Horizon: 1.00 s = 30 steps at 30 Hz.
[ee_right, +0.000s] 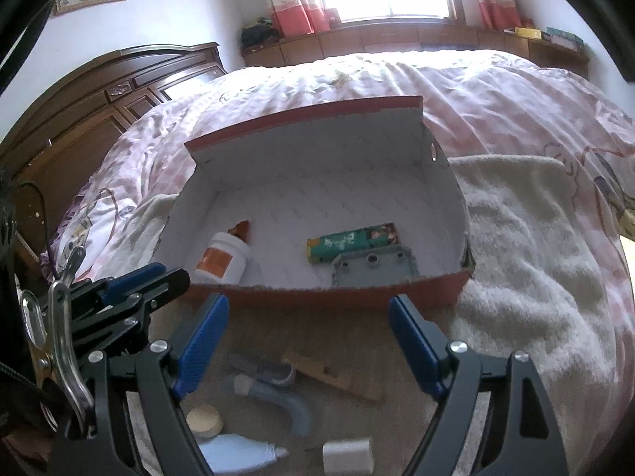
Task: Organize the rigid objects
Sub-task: 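Withdraw both open grippers from the box toward the lilac hook piece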
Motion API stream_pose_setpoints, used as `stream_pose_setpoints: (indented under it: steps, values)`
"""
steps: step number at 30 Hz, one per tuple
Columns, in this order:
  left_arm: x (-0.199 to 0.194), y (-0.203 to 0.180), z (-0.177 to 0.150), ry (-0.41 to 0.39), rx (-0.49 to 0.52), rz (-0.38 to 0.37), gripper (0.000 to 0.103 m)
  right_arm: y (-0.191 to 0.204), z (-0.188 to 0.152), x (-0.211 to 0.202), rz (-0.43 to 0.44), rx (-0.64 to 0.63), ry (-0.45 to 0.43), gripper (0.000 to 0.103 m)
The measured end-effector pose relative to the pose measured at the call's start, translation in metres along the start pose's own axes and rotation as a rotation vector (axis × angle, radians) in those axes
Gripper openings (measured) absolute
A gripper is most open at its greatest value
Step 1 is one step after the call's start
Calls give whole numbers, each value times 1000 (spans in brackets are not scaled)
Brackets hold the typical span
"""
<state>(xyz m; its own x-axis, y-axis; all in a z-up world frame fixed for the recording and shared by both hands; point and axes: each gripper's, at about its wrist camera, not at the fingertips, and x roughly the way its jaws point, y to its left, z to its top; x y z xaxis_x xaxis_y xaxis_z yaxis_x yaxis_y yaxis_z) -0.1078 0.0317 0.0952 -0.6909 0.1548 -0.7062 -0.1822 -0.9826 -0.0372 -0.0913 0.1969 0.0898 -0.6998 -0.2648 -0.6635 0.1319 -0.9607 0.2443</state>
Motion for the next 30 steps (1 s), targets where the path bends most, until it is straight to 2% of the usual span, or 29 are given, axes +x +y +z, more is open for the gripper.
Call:
stream_pose_setpoints:
  steps: [18, 30]
  values:
    - [-24, -4, -36, 13, -16, -2, 24, 9, -36, -21, 16, -6, 25, 86]
    - [-32, -4, -49, 14, -22, -3, 24, 10, -51, -29, 14, -10, 31, 86]
